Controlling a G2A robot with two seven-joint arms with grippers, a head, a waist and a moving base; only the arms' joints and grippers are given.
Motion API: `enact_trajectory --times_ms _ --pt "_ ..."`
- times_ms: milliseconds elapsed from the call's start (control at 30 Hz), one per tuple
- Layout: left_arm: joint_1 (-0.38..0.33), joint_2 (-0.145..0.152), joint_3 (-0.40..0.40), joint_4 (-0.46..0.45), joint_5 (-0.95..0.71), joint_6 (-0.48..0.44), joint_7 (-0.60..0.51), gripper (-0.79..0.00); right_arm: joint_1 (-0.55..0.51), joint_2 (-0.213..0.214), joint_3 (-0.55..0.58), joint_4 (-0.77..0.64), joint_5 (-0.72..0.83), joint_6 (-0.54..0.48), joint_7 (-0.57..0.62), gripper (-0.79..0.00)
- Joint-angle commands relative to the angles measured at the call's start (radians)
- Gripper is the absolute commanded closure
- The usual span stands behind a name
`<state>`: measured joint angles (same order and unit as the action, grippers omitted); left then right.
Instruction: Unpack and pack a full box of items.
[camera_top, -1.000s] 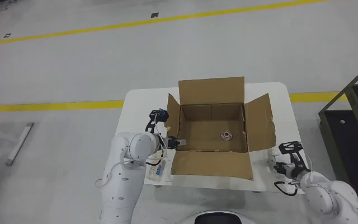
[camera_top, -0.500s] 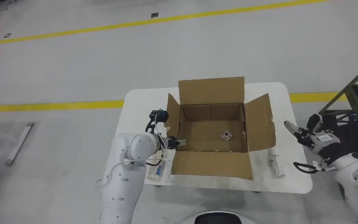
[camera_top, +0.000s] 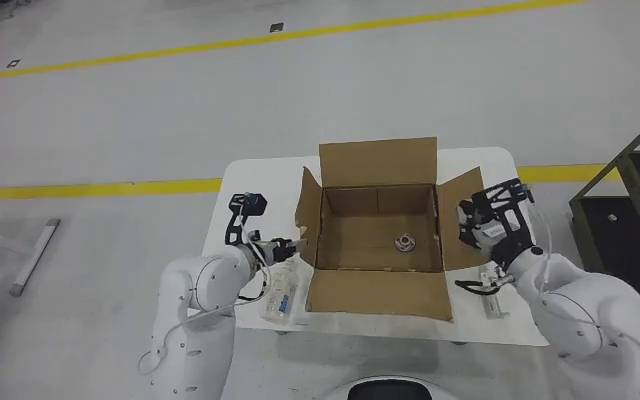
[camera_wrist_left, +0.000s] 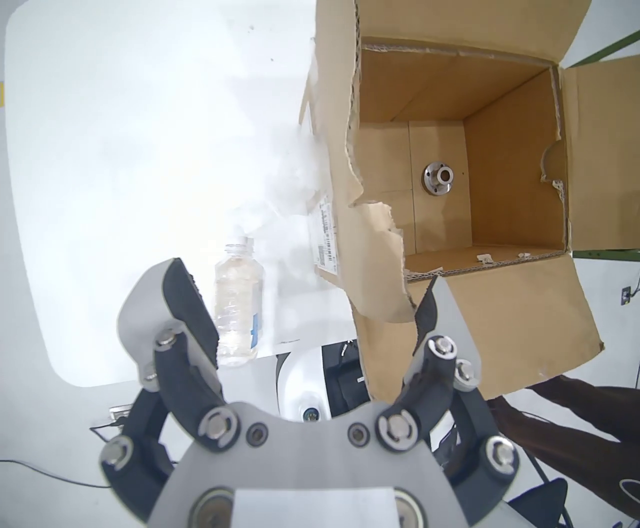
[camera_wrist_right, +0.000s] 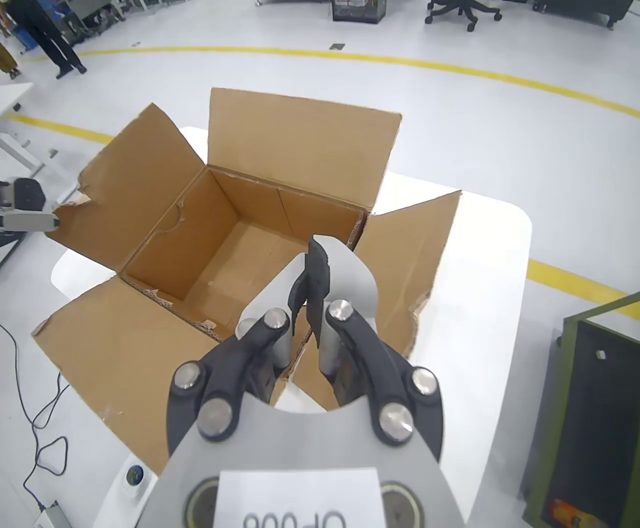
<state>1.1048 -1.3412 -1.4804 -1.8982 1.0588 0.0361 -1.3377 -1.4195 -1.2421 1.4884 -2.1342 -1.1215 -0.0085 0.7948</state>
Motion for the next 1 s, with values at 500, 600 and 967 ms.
enact_trajectory --times_ms 500,600,967 --pt "0.009 0.005 -0.031 -0.001 -0.013 0.001 0.007 -0.785 0.253 -0.021 -0.242 0.266 -0.17 0.076 0.196 0.0" --pt "0.009 0.005 -0.031 -0.001 -0.013 0.001 0.007 -0.785 0.253 -0.021 -0.242 0.266 -0.17 0.076 0.196 0.0" --pt "0.009 0.005 -0.031 -0.001 -0.013 0.001 0.007 -0.785 0.253 -0.021 -0.242 0.266 -0.17 0.076 0.196 0.0"
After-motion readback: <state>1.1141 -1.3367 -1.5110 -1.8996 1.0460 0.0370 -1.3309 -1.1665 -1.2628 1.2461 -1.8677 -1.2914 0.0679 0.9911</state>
